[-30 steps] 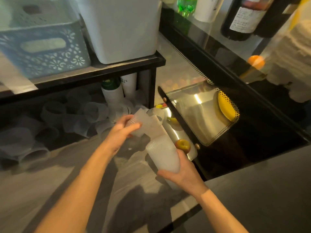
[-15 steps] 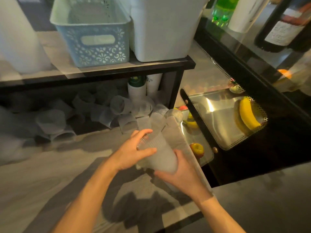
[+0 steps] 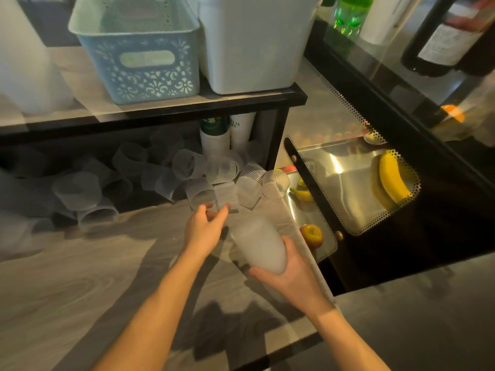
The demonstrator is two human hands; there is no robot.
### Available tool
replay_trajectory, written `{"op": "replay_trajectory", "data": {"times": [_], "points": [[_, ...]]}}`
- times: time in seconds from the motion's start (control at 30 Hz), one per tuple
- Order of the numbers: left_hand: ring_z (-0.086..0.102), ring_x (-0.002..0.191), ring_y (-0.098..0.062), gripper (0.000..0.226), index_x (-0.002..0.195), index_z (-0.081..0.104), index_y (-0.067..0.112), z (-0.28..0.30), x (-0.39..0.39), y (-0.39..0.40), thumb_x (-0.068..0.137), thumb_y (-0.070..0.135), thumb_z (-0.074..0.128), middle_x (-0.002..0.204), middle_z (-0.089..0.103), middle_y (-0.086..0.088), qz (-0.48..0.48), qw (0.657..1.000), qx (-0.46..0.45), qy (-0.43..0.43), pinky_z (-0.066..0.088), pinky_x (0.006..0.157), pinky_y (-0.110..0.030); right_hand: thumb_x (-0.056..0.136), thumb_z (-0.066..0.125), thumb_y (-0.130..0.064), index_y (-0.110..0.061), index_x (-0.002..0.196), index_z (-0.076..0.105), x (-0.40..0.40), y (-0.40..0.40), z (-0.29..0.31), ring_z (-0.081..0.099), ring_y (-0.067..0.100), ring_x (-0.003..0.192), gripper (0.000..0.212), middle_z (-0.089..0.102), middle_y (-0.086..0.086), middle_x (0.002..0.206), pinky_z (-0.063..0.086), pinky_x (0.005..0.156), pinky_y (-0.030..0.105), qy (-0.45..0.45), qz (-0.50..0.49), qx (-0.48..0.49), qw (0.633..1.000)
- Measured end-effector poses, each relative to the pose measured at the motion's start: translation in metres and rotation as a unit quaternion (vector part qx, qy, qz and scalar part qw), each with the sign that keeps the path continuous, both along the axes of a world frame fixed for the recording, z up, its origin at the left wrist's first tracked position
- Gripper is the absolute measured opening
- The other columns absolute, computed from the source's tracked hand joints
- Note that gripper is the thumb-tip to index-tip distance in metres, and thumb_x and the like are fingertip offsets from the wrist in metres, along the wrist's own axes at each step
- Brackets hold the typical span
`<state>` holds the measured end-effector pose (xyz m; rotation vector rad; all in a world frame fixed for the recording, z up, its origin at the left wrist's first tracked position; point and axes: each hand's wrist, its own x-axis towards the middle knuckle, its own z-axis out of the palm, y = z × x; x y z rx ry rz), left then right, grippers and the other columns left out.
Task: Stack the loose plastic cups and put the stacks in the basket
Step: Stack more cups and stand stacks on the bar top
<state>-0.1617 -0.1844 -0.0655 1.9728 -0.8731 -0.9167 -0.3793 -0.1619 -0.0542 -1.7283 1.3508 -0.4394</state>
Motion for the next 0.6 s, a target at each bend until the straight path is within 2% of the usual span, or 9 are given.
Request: {"op": "replay_trajectory", "data": {"times": [0.07,0.13,0.23,0.3,0.47,0.6], "points": [[0.051,0.121,-0.028,0.066,0.140,0.044,0.016,-0.005,0.005,-0.013,0.088,0.050,0.064,0.134,0.050,-0.007,-0.050,0.985,0.011,-0.163,0.045,0.101,-0.046,0.062,0.080,-0.065,-0.039,0.129,0.035,-0.004,-0.003,0.003,0.052,0.006,0.108,0.085,0.045,-0.018,0.118,0.056,0.082,0.030,0.000,0.002,-0.006,1.000],[0.045,0.122,-0.031,0.069,0.141,0.042,0.015,-0.008,0.007,-0.023,0.085,0.043,0.069,0.135,0.044,-0.011,-0.123,0.939,-0.026,-0.322,0.046,0.097,-0.046,0.066,0.083,-0.059,-0.038,0.128,0.036,-0.008,-0.006,0.003,0.051,0.005,0.107,0.081,0.043,-0.020,0.117,0.055,0.083,0.028,0.006,0.001,-0.009,1.000],[0.042,0.122,-0.030,0.074,0.143,0.040,0.015,-0.008,0.012,-0.041,0.082,0.046,0.070,0.138,0.043,-0.011,-0.208,0.863,-0.006,-0.460,0.045,0.094,-0.042,0.060,0.078,-0.069,-0.038,0.129,0.036,-0.014,-0.010,0.001,0.052,0.005,0.107,0.086,0.042,-0.024,0.116,0.057,0.085,0.034,0.013,-0.004,-0.001,1.000],[0.040,0.125,-0.029,0.078,0.145,0.035,0.017,-0.006,0.011,-0.054,0.082,0.052,0.067,0.142,0.041,-0.009,-0.249,0.829,0.037,-0.500,0.043,0.098,-0.042,0.055,0.072,-0.075,-0.039,0.130,0.035,-0.018,-0.012,-0.002,0.052,0.006,0.108,0.091,0.042,-0.026,0.116,0.057,0.086,0.035,0.014,-0.005,0.005,1.000],[0.037,0.125,-0.031,0.081,0.143,0.031,0.018,-0.005,0.002,-0.076,0.081,0.058,0.065,0.139,0.038,-0.009,-0.259,0.800,0.105,-0.531,0.038,0.100,-0.043,0.054,0.073,-0.078,-0.040,0.130,0.034,-0.023,-0.016,-0.009,0.053,0.009,0.108,0.093,0.042,-0.023,0.117,0.058,0.086,0.038,0.024,-0.004,0.017,1.000],[0.038,0.120,-0.032,0.069,0.135,0.036,0.017,-0.008,-0.004,-0.077,0.082,0.053,0.064,0.133,0.039,-0.012,-0.242,0.785,0.101,-0.562,0.037,0.096,-0.041,0.056,0.072,-0.078,-0.039,0.131,0.034,-0.024,-0.017,-0.011,0.052,0.010,0.107,0.093,0.041,-0.023,0.116,0.058,0.086,0.037,0.023,0.004,0.025,0.999]]}}
